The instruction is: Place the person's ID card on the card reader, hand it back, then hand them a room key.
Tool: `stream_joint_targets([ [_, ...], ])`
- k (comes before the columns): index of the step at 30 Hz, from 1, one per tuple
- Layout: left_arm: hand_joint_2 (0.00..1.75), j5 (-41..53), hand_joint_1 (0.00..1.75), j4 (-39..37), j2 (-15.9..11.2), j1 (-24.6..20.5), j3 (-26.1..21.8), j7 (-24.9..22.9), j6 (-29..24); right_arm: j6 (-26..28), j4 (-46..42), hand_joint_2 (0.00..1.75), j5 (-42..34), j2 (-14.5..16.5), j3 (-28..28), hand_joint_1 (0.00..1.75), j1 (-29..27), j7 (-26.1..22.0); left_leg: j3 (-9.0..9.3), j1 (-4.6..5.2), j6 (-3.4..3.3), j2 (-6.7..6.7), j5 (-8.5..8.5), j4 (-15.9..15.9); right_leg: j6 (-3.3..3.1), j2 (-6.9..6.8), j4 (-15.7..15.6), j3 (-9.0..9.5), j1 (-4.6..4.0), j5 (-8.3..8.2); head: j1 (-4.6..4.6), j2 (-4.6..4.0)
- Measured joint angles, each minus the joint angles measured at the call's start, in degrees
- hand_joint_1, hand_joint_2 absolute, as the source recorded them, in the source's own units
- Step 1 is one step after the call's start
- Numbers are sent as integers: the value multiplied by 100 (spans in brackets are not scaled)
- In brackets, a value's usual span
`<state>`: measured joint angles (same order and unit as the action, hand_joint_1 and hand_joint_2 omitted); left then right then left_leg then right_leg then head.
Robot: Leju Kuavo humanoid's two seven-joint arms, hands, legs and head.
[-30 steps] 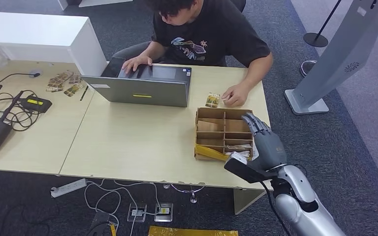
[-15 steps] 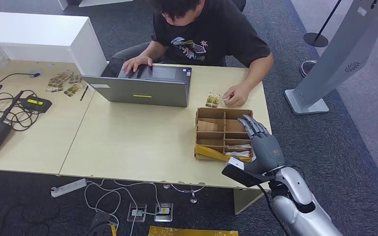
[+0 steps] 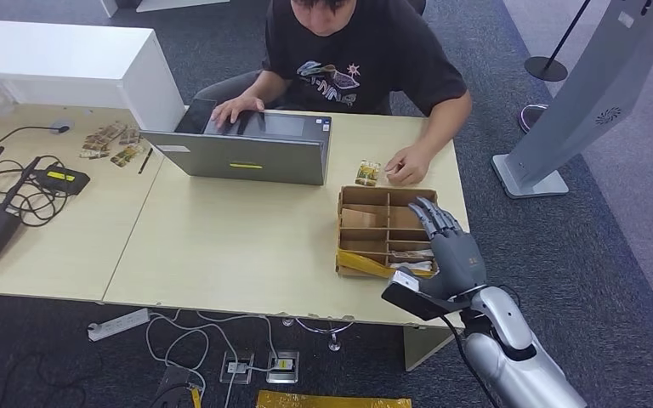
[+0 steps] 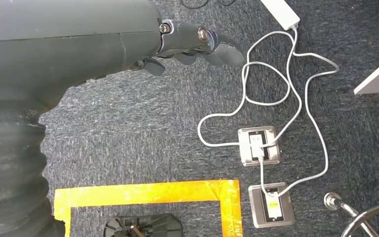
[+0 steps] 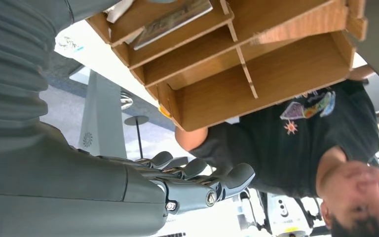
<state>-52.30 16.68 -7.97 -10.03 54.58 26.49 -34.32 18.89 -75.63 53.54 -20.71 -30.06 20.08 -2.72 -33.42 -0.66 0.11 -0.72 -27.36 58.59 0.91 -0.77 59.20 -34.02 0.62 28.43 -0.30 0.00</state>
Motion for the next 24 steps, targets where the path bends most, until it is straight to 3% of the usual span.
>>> stream_joint_targets([
  [24, 175, -66, 0, 0, 12, 5, 0, -18, 1, 88, 670, 175, -15, 189, -15, 0, 171, 8, 0, 0, 0, 0, 0, 0, 0, 0, 0, 0, 0, 0, 0, 0],
])
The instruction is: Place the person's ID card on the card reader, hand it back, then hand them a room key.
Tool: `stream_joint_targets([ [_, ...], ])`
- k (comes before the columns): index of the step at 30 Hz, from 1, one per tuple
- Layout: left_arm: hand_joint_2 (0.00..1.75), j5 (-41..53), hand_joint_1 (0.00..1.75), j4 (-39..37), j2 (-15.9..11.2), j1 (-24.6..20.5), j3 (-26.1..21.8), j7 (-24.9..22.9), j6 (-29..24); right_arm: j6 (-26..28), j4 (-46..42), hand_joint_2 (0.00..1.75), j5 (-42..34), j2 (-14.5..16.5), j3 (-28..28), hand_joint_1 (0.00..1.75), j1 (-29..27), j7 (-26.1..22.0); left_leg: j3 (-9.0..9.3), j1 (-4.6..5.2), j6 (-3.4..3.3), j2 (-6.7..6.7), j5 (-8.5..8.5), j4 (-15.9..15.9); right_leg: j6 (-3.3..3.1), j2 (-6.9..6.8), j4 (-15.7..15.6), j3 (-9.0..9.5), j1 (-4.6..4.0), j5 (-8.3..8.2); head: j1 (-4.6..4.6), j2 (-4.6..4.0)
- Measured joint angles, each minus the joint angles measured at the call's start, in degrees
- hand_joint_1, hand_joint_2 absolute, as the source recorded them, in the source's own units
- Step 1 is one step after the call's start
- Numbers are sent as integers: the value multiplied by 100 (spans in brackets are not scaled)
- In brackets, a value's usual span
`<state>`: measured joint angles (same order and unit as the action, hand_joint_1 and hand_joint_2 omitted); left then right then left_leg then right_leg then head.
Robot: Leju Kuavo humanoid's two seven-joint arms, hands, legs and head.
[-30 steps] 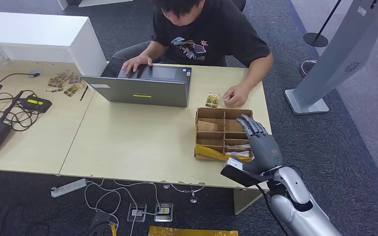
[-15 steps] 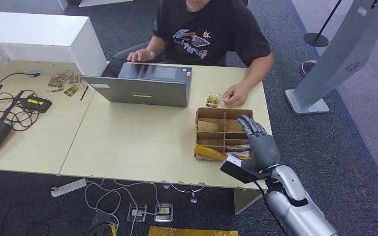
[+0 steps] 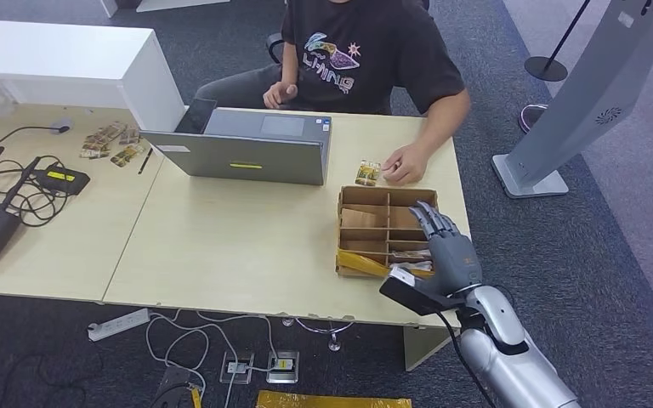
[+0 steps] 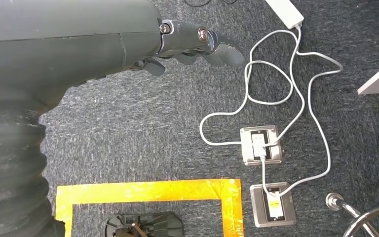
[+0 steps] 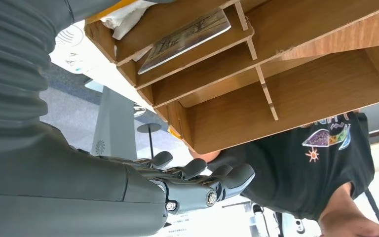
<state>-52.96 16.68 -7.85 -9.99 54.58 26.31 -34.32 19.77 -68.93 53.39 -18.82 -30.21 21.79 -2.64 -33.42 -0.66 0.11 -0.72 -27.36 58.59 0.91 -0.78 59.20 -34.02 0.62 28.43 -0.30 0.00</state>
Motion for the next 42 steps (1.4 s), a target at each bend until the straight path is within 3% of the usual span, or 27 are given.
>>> stream_joint_targets([
  [9, 175, 175, 0, 0, -224, -14, 4, -251, 352, 34, 158, 175, -9, 40, 0, 0, 75, -4, 1, -3, 0, 0, 0, 0, 0, 2, 1, -1, -2, 0, 1, 0],
  [21, 175, 192, 0, 0, -320, -39, 9, -288, 318, -106, 285, 175, -6, 93, -33, 0, 110, -1, 0, -1, 0, 0, 0, 0, 0, 1, -1, 0, -1, 0, 0, 0],
  [24, 175, 192, 0, 0, -328, -41, 11, -288, 314, -155, 287, 175, -4, 104, -60, 13, 112, 5, 0, -2, 0, 0, 0, 0, -1, 1, -1, 0, -2, 0, 0, 0],
  [28, 175, 192, 0, 0, -328, -41, 11, -288, 309, -267, 288, 175, -5, 107, -73, 0, 115, 66, 0, -3, 0, 0, 0, 0, -1, 2, -1, 0, -3, 0, 1, 0],
  [42, 175, 212, 0, 0, -345, -40, 13, -288, 304, -286, 287, 175, -26, 107, -98, 0, 105, 255, 1, -2, 0, 0, 0, 0, -1, 2, -1, -1, -2, 0, -1, 0],
])
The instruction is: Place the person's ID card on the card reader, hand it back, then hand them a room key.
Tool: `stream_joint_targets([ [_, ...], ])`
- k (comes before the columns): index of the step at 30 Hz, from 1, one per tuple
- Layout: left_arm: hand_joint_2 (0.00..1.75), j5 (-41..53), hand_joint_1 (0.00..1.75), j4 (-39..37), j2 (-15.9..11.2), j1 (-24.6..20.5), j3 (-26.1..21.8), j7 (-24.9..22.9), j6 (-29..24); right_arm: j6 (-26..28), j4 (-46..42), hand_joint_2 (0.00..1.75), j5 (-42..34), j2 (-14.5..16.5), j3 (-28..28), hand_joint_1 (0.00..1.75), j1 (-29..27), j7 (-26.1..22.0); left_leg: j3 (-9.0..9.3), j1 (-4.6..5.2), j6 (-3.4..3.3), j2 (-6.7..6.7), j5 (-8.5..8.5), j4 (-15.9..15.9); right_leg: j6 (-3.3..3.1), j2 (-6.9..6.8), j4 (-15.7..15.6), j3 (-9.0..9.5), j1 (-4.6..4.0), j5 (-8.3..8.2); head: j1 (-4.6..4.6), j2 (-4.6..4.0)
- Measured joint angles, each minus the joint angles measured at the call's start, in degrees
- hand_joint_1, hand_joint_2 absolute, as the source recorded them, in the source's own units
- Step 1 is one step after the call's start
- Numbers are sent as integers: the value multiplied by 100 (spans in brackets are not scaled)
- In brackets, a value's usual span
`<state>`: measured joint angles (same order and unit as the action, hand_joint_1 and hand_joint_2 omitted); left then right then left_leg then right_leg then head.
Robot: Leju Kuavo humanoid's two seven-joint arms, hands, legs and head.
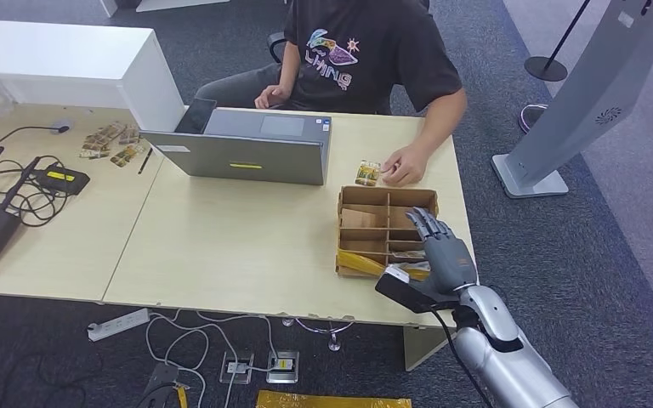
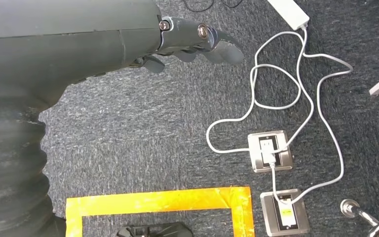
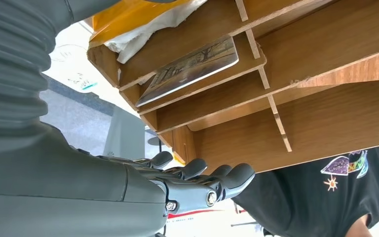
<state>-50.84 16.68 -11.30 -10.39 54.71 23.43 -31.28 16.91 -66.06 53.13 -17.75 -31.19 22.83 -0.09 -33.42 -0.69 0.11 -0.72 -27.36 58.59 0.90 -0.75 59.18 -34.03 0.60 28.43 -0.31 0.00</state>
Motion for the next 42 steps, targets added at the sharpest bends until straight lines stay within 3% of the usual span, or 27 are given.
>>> stream_joint_targets([
  [3, 175, 2, 0, 0, 0, 0, 0, 0, 0, 9, 1, 175, -4, 0, 0, 0, -1, 9, 0, 0, 0, 0, 0, 0, 0, 0, 0, 0, 0, 0, 0, 0],
  [7, 175, -16, 0, 0, 1, 0, 0, 14, -12, 13, 1, 175, -10, -2, -2, 171, -3, 27, 0, 0, 0, 0, 0, 0, 0, 1, 0, -1, 0, 0, 0, 0],
  [19, 175, -179, 0, 2, 264, 41, -7, 225, -368, 1, 1, 175, -98, -98, 0, 175, -90, 50, 0, 2, 0, 2, -1, 0, 0, 4, -3, -1, 2, 0, 0, 0],
  [42, 175, -218, 0, 2, 346, 41, -9, 329, -360, 160, 16, 175, -134, -90, 4, 175, 31, -173, -1, -1, 0, 2, -1, 0, 0, 4, -2, 0, -1, 0, 1, 0],
])
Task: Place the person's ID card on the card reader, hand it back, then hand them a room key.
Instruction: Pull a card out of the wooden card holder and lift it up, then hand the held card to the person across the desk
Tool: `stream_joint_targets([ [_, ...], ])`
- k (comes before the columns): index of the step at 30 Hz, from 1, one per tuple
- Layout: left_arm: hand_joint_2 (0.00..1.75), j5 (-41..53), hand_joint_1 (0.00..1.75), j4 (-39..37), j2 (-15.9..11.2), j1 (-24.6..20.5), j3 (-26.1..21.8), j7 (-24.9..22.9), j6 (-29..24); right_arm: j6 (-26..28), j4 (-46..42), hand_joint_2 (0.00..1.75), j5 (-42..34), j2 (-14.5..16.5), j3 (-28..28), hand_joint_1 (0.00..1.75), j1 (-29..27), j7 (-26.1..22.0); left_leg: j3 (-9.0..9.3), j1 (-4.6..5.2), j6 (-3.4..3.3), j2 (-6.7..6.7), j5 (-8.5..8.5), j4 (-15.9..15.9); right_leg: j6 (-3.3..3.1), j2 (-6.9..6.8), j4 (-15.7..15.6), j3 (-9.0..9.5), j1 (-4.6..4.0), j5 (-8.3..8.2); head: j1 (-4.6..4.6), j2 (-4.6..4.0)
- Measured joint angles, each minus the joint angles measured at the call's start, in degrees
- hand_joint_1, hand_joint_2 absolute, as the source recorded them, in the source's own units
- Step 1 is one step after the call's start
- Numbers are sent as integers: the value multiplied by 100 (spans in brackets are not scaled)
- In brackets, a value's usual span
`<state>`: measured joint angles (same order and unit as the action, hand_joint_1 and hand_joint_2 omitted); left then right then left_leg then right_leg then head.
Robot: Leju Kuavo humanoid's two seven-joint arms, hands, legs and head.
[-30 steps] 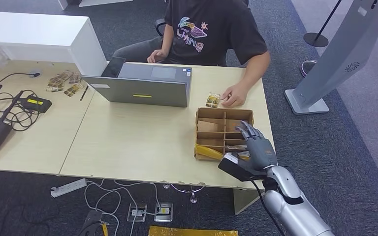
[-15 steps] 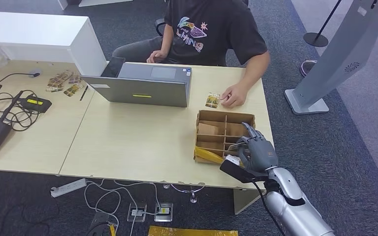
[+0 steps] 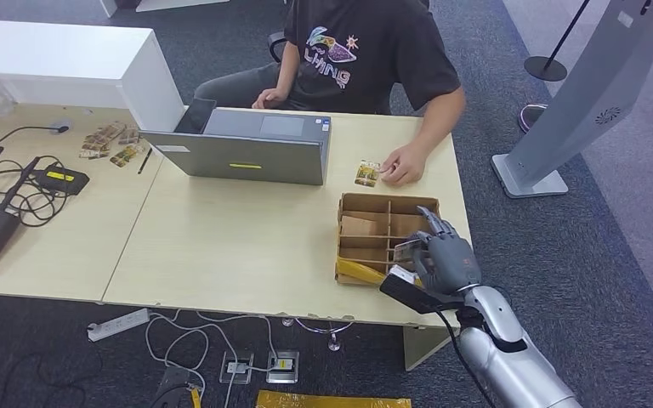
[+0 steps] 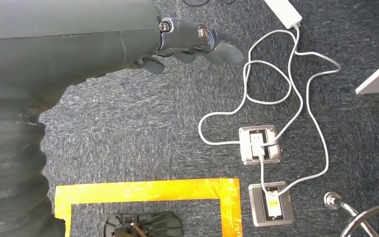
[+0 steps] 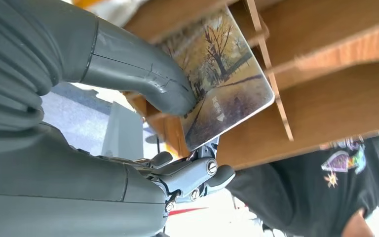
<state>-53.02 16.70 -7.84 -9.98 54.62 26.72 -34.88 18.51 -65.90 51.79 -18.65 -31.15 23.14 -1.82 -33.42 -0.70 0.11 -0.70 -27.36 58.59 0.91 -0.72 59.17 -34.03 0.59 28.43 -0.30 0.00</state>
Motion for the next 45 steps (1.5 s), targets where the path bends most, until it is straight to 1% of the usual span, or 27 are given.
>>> stream_joint_targets([
  [4, 175, 39, 0, 0, 5, 0, 0, 25, 19, 68, 28, 175, -10, 1, 24, 175, 127, -50, 0, 0, 0, 0, 0, 0, 0, -1, 0, 0, 0, 0, -1, 0],
  [7, 175, 211, 0, -2, -56, -35, 4, -60, 190, 218, 64, 175, -1, 6, 82, 175, 283, -152, -1, 0, 1, 0, 1, 0, 1, 1, 2, 0, 0, -1, -1, 0],
  [10, 175, 389, 0, -2, -192, -140, 15, -165, 352, 447, 168, 175, -6, -1, 287, 175, 730, -357, 1, 1, 3, 5, 4, 0, 2, 7, 2, -2, 1, -4, 1, 0],
  [15, 175, 559, 0, -2, -311, -230, 25, -229, 352, 634, 401, 175, -61, -81, 737, 175, 1497, -633, 3, 2, 3, 7, 6, 1, 3, 7, 3, -1, 2, -5, 1, 0],
  [22, 175, 750, 0, 2, -358, -310, 118, -319, 361, 787, 819, 175, -94, -110, 1214, 175, 2213, -902, -1, 4, 3, 7, 3, 1, 3, 10, 1, -4, 4, -5, 1, 0],
  [27, 175, 848, 0, 6, -439, -432, 190, -451, 419, 807, 1408, 175, -64, -84, 1384, 175, 2698, -1051, -4, 1, 3, 5, 3, 1, 2, 5, 2, -4, 2, -5, -1, 0],
  [33, 175, 856, 0, 7, -422, -421, 195, -432, 359, 830, 1781, 175, 2, -42, 1380, 175, 2867, -1136, -4, 0, 3, 4, 3, 1, 2, 3, 2, -4, 1, -5, -1, 0],
  [40, 175, 971, 0, 7, -416, -450, 197, -470, 460, 583, 2471, 175, 442, 60, 1293, 175, 3148, -1077, -4, 0, 3, 1, 3, 1, 2, 2, 2, -3, 1, -5, 0, 0],
  [45, 175, 1071, 0, 8, -442, -530, 199, -706, 627, 507, 2905, 175, 595, 158, 1205, 175, 3256, -996, -3, 0, 3, -2, 5, 1, 3, -3, 3, -1, 0, -5, -1, 0],
])
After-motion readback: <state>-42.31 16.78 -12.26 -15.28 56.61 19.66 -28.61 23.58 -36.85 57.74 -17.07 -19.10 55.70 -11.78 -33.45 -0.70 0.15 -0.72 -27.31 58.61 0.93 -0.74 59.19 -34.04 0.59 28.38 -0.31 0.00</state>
